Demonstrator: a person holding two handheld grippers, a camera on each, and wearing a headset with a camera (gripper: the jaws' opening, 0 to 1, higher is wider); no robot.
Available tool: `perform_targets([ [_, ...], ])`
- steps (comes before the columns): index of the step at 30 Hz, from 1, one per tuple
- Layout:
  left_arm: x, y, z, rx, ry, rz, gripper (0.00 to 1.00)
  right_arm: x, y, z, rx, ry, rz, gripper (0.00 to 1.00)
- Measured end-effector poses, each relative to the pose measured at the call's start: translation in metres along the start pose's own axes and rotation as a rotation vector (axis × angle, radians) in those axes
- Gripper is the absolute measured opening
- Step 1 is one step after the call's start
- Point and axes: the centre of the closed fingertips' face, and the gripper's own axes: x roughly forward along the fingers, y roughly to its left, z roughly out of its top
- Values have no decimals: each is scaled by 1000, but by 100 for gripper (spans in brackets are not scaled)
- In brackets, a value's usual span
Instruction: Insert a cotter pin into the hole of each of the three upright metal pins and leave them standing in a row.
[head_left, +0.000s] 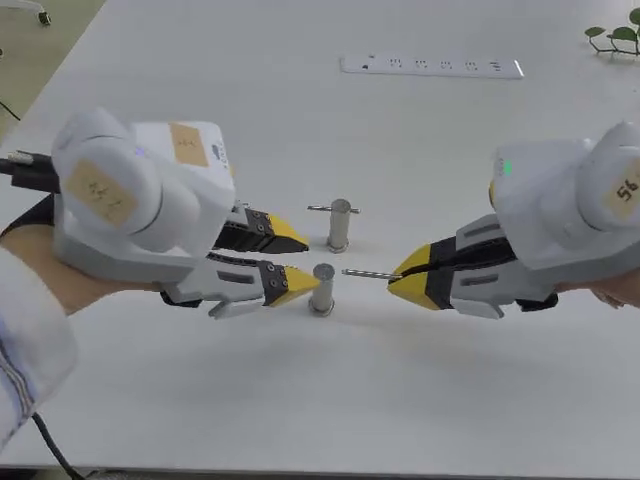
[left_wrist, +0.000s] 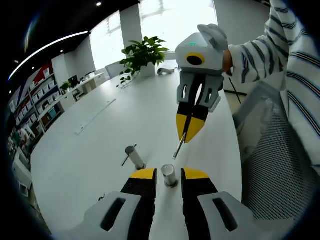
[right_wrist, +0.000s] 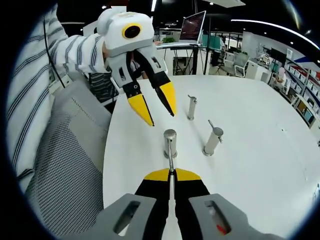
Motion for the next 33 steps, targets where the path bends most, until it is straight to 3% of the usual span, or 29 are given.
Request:
perform_targets([
  [7,17,-2,-10,99,70,-46,18,3,2,-3,11,19,-14,0],
  [15,28,-3,-13,119,87,-69,16,4,3,-4,31,16,-25,0],
  [21,28,-2,-12,93,71,-75,10,6,4,-5,30,16,-22,0],
  [27,25,-2,-13,-70,48,-30,9,8,6,-2,30,17,-25,0],
  [33,24,-2,-14,-96,35,-4,9,10,6,0,6,29,-14,0],
])
